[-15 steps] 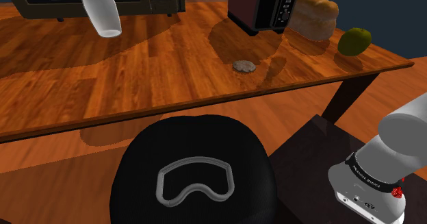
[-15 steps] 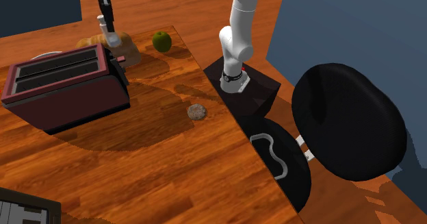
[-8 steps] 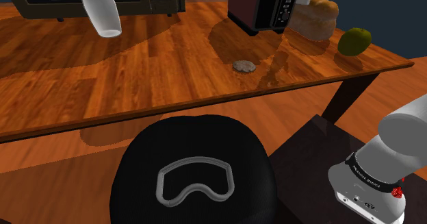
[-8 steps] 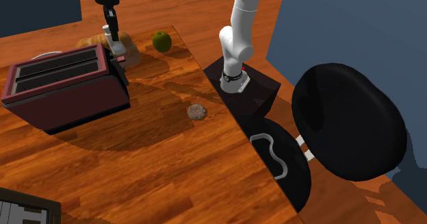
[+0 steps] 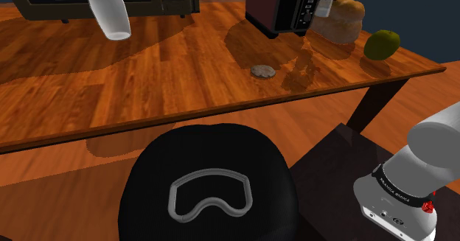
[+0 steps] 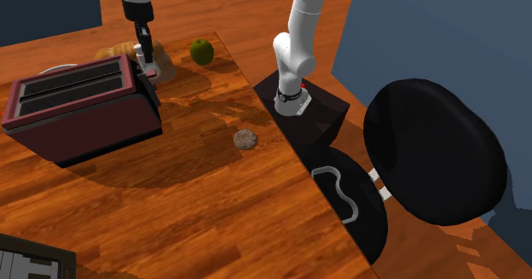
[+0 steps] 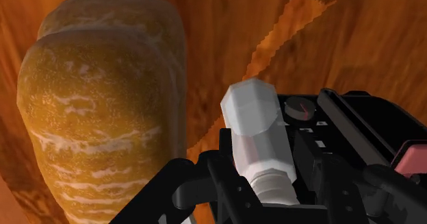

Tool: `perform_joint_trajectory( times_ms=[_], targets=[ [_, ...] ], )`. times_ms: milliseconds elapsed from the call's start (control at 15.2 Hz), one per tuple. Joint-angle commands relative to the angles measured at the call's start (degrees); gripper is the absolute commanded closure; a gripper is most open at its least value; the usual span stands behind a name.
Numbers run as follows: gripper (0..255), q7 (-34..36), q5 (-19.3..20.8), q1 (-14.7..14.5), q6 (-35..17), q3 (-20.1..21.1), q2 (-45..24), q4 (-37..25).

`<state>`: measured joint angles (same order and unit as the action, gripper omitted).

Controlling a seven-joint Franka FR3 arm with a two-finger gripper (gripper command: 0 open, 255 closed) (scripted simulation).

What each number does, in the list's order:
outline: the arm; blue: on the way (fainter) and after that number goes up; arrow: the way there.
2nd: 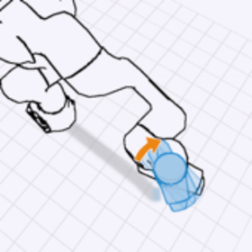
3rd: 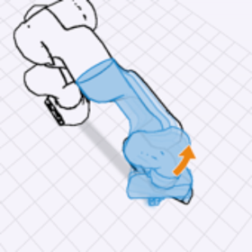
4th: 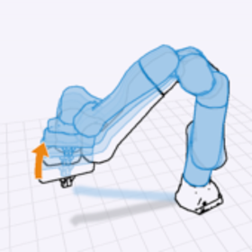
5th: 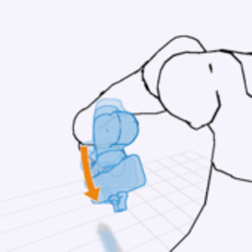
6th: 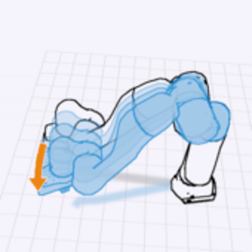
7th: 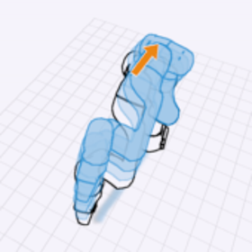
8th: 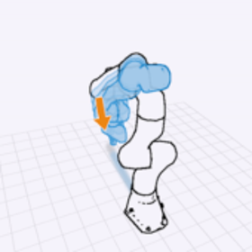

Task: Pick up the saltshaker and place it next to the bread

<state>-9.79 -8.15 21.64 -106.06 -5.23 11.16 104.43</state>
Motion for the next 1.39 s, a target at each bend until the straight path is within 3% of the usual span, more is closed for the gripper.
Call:
perform_joint_trajectory(
  times_ms=[0, 924, 1320],
  targets=[
    [255, -0.25, -0.03, 0.02, -1.53, -0.01, 0.46, 1.97],
    [255, -1.90, -0.70, -0.06, -12.80, 0.06, 0.84, 13.72],
    [255, -1.91, -0.70, -0.04, -12.80, 0.09, 0.84, 13.72]
  ],
)
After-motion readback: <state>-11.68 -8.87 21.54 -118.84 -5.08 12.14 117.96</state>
